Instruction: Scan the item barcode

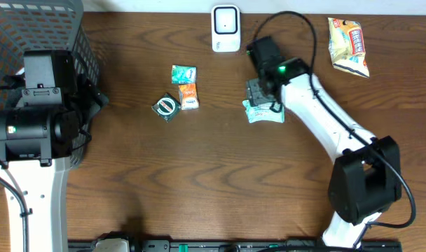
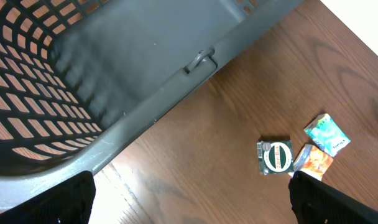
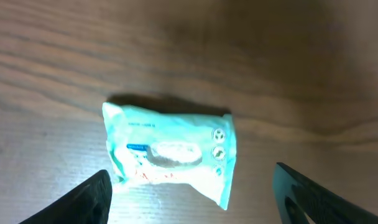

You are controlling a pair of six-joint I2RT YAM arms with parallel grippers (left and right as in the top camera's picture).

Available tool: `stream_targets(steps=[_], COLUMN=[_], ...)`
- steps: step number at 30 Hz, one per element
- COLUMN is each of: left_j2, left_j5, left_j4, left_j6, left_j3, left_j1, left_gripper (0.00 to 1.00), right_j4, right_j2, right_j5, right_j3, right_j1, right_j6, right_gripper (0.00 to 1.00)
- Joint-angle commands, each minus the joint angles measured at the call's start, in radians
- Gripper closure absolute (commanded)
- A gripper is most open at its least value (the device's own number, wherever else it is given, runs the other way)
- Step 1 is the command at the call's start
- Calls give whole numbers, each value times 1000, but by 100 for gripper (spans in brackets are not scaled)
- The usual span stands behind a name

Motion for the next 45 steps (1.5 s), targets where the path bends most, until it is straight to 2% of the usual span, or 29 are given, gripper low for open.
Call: stream_targets(steps=[1,9,45], left_j2=[0,0,0], left_j5=[-10,-10,-10], left_j4=[-3,-3,-3], left_j6=[-5,-5,-5], left_j3=[5,5,5], left_j1=[7,7,7], left_gripper=[2,2,2], right_j4=[-4,34,49], right_j2=[-8,-8,-8], right_j5=[-119,-123,-127], right_j3=[-61,-127,-129], right_j1=[-32,-20,-7], right_j6=[20,20,20], right_gripper=[24,24,24])
